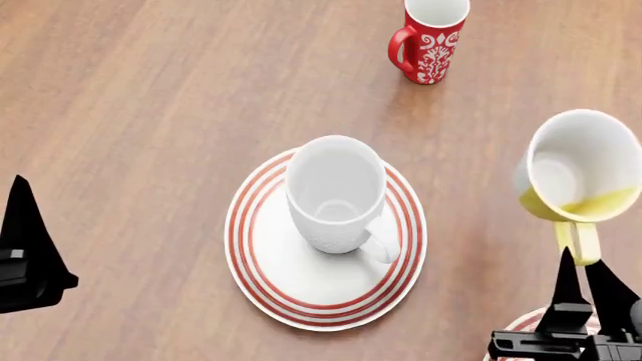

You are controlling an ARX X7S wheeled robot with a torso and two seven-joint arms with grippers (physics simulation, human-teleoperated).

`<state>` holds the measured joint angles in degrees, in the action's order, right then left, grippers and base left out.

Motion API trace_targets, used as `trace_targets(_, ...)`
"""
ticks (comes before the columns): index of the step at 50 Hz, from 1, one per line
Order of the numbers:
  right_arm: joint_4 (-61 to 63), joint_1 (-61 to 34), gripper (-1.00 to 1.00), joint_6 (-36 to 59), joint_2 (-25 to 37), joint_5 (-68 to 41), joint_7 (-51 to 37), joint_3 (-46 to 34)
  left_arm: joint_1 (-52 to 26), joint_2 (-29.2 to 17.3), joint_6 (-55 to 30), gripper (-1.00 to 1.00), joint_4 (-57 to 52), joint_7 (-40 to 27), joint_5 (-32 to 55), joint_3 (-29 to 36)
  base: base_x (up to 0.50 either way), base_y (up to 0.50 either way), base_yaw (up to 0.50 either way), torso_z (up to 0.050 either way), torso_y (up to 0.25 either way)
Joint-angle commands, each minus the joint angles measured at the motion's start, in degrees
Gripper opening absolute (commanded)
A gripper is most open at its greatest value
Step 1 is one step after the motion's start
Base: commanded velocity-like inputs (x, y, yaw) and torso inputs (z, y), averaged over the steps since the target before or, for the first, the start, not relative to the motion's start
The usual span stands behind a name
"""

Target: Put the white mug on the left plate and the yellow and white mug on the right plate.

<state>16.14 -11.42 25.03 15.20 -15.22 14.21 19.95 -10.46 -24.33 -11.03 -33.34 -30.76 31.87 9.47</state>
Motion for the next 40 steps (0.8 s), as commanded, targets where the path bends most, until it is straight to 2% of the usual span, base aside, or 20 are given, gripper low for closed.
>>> trace_targets(1, 11.4, 9.0, -1.0, 5.5, 0.6, -3.7, -0.3, 5.1, 0.1, -0.3, -0.5, 1.0, -0.7, -0.5, 0.3, 0.0, 0.0, 0.0, 0.0, 0.0, 0.0)
trace_targets(8, 18.4, 15.3, -1.0, 8.0, -0.1, -6.5, -0.6, 9.0, -0.1, -0.2, -0.8, 1.0, -0.9, -0.9, 0.3, 0.2, 0.0, 0.0, 0.0, 0.0, 0.0)
trace_targets(19, 21.9, 23.8, -1.0, 6.9, -1.8, -9.7, 1.5, 14.4, -0.1, -0.3, -1.0, 1.0, -1.3, -1.4, 0.4, 0.4, 0.0, 0.0, 0.0, 0.0, 0.0)
trace_targets(40, 25.0, 34.8, -1.0, 3.1, -3.9, -9.0, 4.0, 16.7, -0.2, -0.5, -1.2, 1.0, -1.5, -1.7, 0.3, 0.9, 0.0, 0.0, 0.0, 0.0, 0.0)
